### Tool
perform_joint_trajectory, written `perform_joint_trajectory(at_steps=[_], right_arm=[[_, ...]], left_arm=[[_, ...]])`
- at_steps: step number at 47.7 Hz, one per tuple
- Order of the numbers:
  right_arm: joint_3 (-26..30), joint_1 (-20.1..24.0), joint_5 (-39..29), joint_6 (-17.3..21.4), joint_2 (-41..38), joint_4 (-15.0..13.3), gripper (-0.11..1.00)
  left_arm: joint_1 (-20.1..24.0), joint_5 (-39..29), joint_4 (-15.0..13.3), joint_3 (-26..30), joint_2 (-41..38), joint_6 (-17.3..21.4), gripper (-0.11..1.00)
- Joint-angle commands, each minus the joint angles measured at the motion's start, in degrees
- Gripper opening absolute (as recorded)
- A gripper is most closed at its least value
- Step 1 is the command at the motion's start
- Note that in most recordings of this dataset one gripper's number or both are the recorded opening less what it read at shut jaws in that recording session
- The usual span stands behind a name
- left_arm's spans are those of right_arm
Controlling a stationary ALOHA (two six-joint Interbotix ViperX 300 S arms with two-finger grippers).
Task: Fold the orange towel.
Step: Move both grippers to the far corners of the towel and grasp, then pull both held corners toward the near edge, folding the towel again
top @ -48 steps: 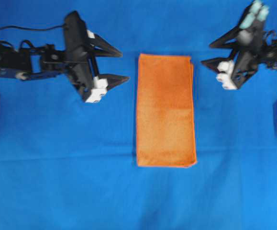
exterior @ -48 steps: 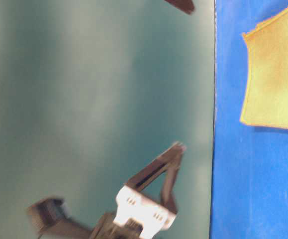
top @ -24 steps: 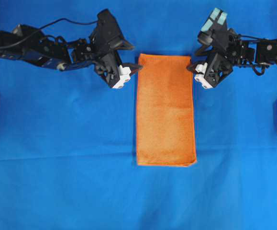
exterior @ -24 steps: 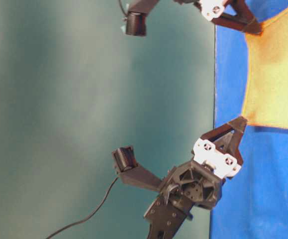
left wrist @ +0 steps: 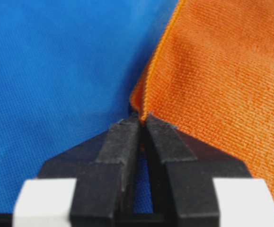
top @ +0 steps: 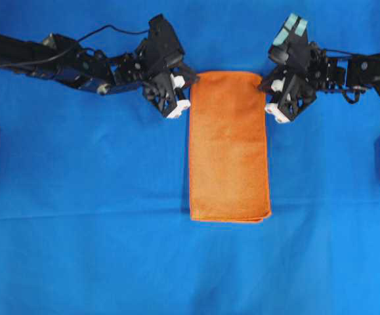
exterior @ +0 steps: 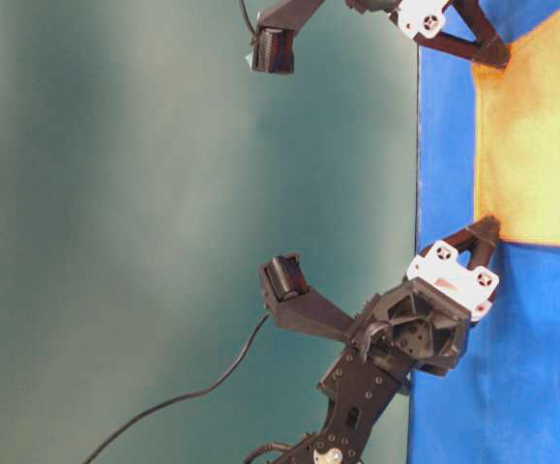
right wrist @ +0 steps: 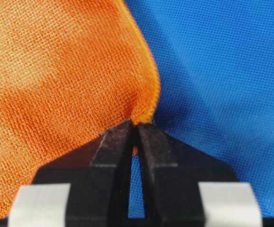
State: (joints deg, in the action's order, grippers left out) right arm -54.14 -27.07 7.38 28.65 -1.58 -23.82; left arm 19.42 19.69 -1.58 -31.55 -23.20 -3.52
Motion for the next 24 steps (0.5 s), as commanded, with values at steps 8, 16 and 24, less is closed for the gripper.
perform_joint_trajectory(at_steps=[8, 16, 24], right_arm=[[0.35, 0.70, 0.53, -0.09, 0.53, 0.18, 0.04], [0.88, 0.70, 0.44, -0.09, 0.62, 0.09, 0.04], [1.58, 0.62, 0.09, -0.18, 1.76, 0.00, 0.04]], left_arm=[[0.09, 0.09, 0.00, -0.18, 1.05, 0.18, 0.01], [0.09, 0.09, 0.00, -0.88, 2.46, 0.09, 0.01], [0.09, -0.62, 0.00, -1.85, 5.80, 0.18, 0.01]])
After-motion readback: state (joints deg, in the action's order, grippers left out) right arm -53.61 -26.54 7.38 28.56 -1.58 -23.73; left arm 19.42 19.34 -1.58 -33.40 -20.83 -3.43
